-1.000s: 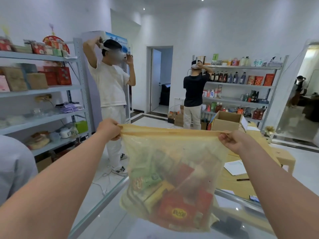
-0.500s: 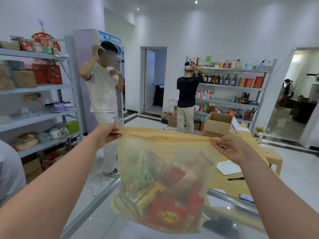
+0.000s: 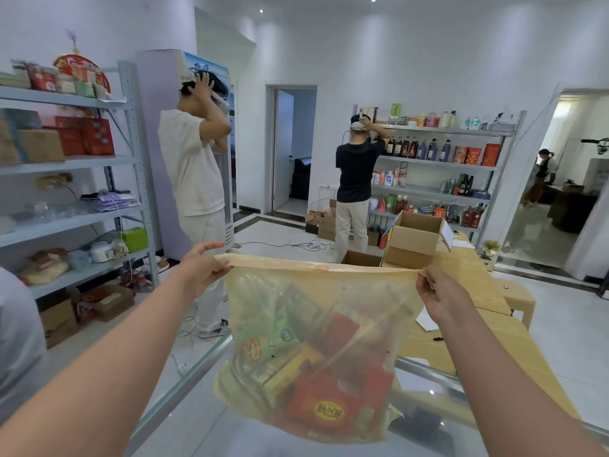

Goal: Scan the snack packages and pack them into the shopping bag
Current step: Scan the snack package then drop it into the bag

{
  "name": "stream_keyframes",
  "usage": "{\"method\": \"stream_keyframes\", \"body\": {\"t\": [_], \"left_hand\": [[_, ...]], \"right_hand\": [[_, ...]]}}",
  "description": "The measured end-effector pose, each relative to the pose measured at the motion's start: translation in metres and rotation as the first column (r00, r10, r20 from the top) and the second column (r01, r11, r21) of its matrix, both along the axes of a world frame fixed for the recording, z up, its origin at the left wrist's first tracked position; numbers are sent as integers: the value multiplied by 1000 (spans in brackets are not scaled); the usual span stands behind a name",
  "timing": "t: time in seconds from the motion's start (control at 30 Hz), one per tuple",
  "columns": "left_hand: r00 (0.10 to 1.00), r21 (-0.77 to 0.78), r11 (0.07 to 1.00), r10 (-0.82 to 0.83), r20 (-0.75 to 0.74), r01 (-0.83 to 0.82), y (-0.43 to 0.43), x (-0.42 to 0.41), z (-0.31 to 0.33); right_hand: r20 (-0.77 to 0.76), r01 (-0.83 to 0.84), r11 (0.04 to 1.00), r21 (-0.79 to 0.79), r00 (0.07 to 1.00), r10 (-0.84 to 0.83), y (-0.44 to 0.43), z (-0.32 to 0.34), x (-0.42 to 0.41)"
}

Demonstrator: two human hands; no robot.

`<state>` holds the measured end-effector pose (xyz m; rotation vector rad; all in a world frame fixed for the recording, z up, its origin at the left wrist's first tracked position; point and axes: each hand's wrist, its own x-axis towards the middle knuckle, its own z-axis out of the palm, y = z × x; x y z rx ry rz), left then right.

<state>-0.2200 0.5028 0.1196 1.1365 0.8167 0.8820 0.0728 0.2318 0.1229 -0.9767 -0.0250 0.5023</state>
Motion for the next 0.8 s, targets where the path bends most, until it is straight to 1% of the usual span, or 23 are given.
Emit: {"method": "stream_keyframes", "body": {"t": [0.07, 0.13, 0.17, 0.27, 0.4, 0.5, 0.57, 0.63, 0.8], "left_hand": [[999, -28, 999, -31, 8, 31, 1, -1, -9], [998, -41, 997, -63, -28, 62, 2, -2, -21], [995, -44, 996, -77, -57, 75, 3, -3, -28], [988, -55, 995, -90, -128, 84, 7, -5, -46], [975, -3, 999, -47, -218, 48, 3, -1, -58], [977, 8, 999, -28, -210, 31, -3, 5, -64], [987, 8, 999, -32, -158, 34, -6, 8, -67], [993, 6, 999, -49, -111, 51, -9, 8, -71], [989, 16, 995, -97, -114, 99, -12, 7, -79]], "right_hand": [[38, -4, 999, 36, 999, 3, -2, -9, -2], [89, -42, 997, 68, 995, 36, -9, -25, -3], [101, -68, 996, 58, 993, 62, -13, -34, -4], [89, -144, 989, -28, 985, 146, -22, -61, -5], [98, -197, 975, -102, 973, 207, -25, -78, -7], [144, -210, 955, -209, 960, 242, -25, -79, -8], [198, -174, 929, -326, 949, 247, -25, -80, -8], [245, -126, 905, -405, 939, 241, -24, -80, -9], [344, 4, 865, -502, 918, 196, -21, -74, -18]]}}
